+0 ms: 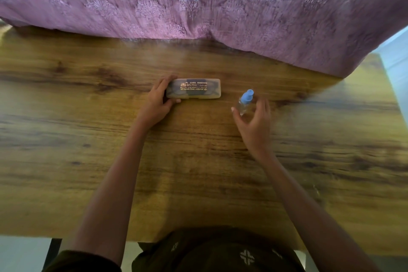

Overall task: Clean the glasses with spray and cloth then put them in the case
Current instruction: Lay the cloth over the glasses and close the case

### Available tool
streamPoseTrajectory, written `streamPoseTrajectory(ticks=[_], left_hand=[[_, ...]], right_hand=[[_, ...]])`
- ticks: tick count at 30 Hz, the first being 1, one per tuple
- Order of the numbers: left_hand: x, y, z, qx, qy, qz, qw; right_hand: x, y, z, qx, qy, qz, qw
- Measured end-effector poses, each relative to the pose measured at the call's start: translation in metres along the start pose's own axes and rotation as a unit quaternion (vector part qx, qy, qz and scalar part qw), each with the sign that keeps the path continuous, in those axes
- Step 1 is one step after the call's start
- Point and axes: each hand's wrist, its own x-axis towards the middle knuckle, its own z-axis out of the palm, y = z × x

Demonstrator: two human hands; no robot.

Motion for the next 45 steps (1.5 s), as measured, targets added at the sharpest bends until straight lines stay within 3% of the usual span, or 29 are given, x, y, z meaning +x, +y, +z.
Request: streamPoseTrajectory(ticks=[6,12,38,45], left_hand=[[0.0,0.002,-0.002,-0.002,-0.01,-0.013,1.0],[0.0,0.002,-0.002,-0.01,-0.015,-0.01,1.0],[-0.002,-0.002,-0.001,-0.015,-0.011,0.014,1.0],[-0.005,0.0,-0.006,-0.04,-0.029,-0.029,0.998]], right_hand=[[-0.008,0.01,0.003,0.01,-0.045,0.053,0.998],[-0.003,0.013,0.006,0.025,-0.033,0.06,0.997],[0.027,0.018,0.037,0.032,-0.034,0.0,0.999],[0.024,0.018,0.035,0.064,-0.041,0.034,0.997]])
